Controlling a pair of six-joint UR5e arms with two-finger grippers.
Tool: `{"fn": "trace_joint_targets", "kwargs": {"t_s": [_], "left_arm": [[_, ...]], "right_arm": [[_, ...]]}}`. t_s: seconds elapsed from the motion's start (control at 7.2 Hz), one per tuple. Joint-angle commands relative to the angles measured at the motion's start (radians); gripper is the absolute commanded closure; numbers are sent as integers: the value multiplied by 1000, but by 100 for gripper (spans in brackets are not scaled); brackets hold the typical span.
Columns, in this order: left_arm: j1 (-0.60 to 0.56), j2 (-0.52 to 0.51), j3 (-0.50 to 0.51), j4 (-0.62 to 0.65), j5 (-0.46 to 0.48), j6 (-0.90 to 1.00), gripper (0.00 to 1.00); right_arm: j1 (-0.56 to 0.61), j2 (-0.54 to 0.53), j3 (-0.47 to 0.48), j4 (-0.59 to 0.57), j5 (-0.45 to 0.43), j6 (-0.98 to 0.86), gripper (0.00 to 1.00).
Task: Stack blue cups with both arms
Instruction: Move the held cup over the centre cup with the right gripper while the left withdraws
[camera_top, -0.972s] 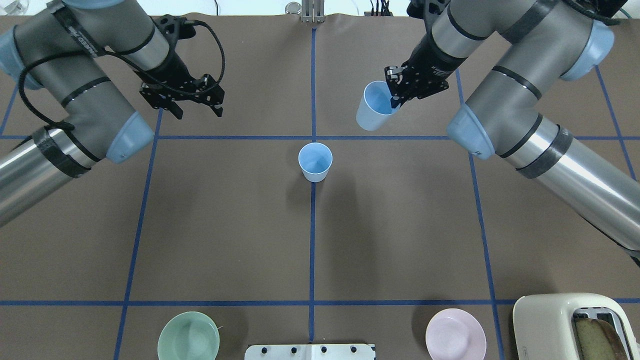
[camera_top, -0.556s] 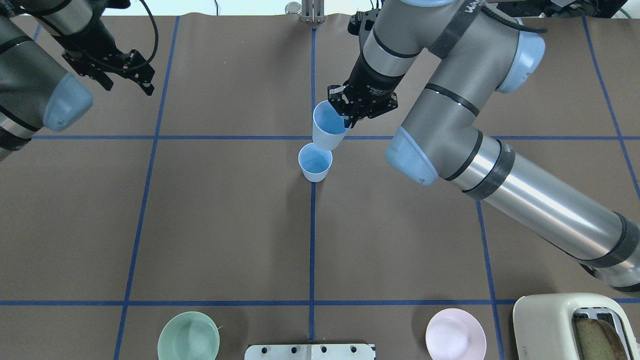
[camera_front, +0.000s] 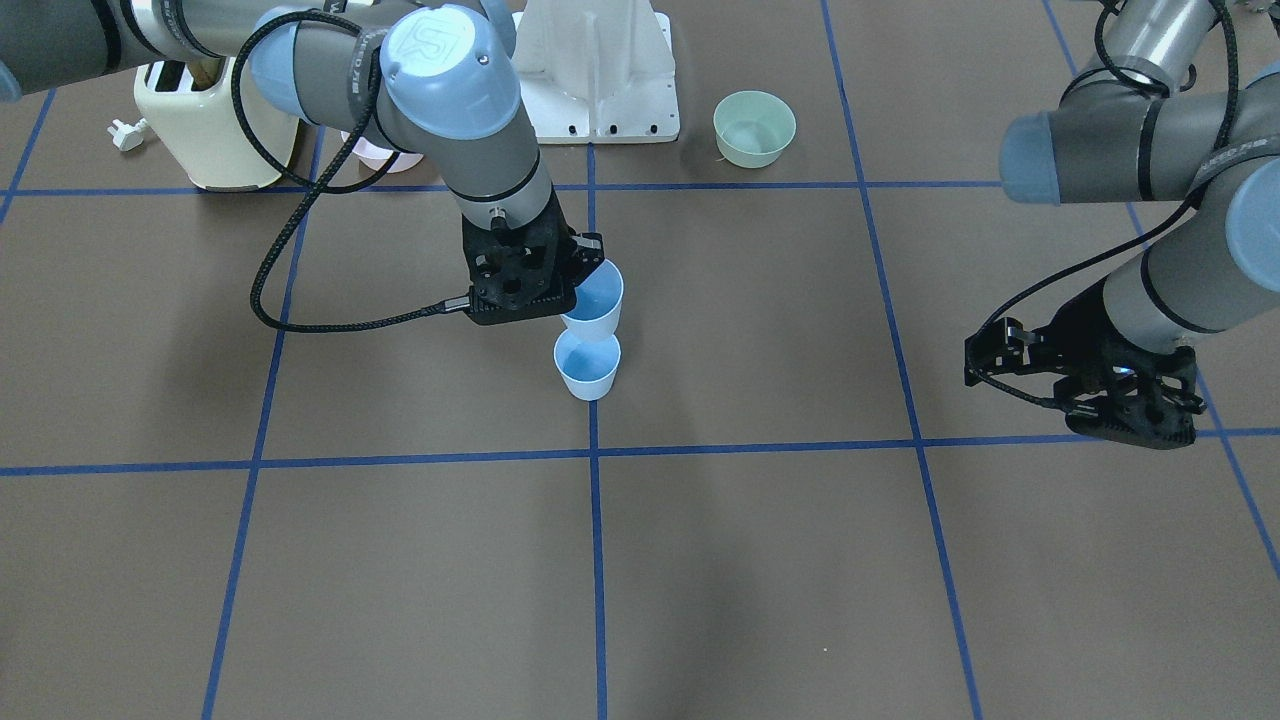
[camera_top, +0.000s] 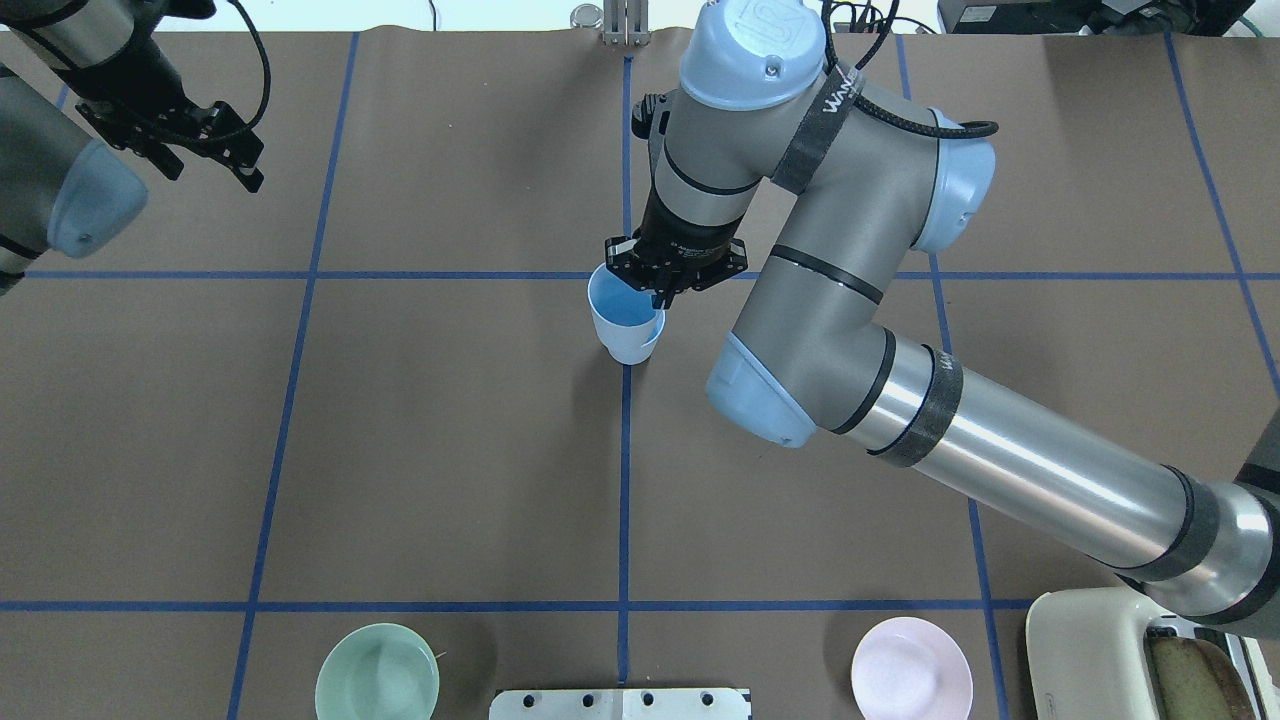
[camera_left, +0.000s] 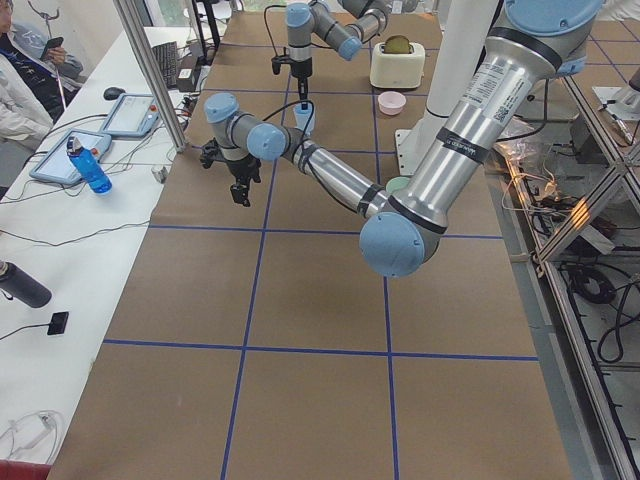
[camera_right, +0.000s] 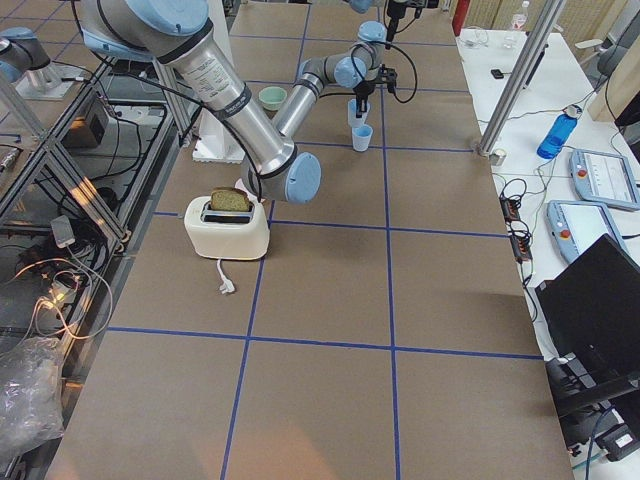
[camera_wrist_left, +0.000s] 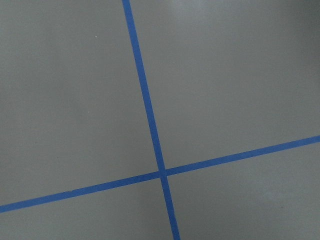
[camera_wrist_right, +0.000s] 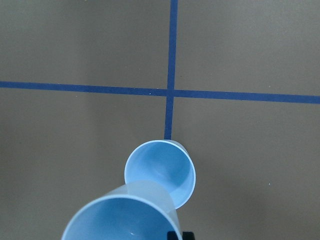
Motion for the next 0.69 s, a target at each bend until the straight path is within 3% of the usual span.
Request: {"fn": "trace_joint_targets", "kwargs": {"t_s": [0.0,0.56], "left_arm": [[1,3,1,-3,0,2,2],[1,5,6,-6,0,1,3]], "right_arm": [[-3,-12,-4,3,-10,-14,100],[-5,-9,-10,6,-39,-16,100]]}}
